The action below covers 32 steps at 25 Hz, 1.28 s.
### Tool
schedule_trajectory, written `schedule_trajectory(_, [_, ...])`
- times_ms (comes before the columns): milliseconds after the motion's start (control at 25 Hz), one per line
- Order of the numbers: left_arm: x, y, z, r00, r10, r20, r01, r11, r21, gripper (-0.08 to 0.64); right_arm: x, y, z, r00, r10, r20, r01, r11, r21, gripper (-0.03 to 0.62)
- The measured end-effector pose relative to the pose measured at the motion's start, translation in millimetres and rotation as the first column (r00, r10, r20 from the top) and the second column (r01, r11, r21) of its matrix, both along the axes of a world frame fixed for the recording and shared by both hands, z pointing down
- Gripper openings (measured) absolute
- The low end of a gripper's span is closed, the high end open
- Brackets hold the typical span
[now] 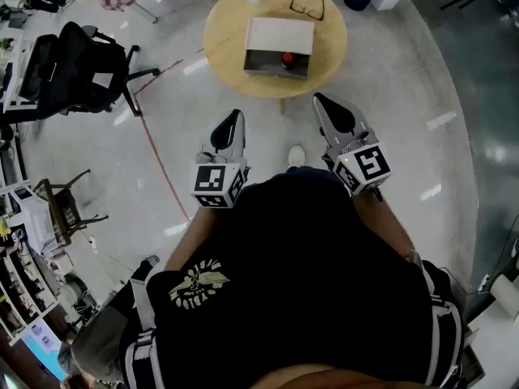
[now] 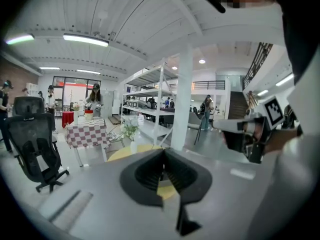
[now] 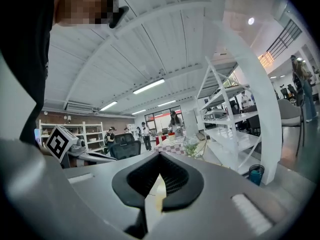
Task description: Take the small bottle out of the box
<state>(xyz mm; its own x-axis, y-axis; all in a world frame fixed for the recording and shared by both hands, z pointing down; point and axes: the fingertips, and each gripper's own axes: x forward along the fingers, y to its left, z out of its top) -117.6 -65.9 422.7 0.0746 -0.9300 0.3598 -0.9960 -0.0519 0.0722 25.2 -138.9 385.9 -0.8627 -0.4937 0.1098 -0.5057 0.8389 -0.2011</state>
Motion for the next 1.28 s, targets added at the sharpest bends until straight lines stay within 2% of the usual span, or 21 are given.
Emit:
schedule_trajectory(320, [-18, -21, -12, 0.995, -0.099, 0.025, 0.098, 0.994, 0.038, 0.000, -17, -38, -10, 0.997, -0.072, 0.025, 0.072, 0.997, 0.026, 0.002])
schedule_trajectory(640, [-30, -31, 5, 0.995, -0.095, 0.037, 0.097, 0.995, -0.038, 0.000, -34, -58, 20, 0.996, -0.084, 0.011, 0.084, 0.995, -0.059, 0.002])
schedule_trajectory(840, [-43, -43, 30, 0.998, -0.055, 0.008, 0.055, 0.995, -0.087, 0.000, -48, -67, 41, 0.998, -0.060, -0.026, 0.057, 0.993, -0.101, 0.002])
schedule_trajectory(1040, [-67, -83, 48, 0.999, 0.004, -0.039, -0.008, 0.996, -0.093, 0.000, -67, -90, 54, 0.996, 0.005, -0.084, -0.015, 0.992, -0.122, 0.002])
schedule_trajectory(1280, [-93, -134, 66, 0.990, 0.123, -0.072, -0.130, 0.985, -0.110, 0.000, -97, -127, 56, 0.983, 0.094, -0.160, -0.113, 0.987, -0.115, 0.002])
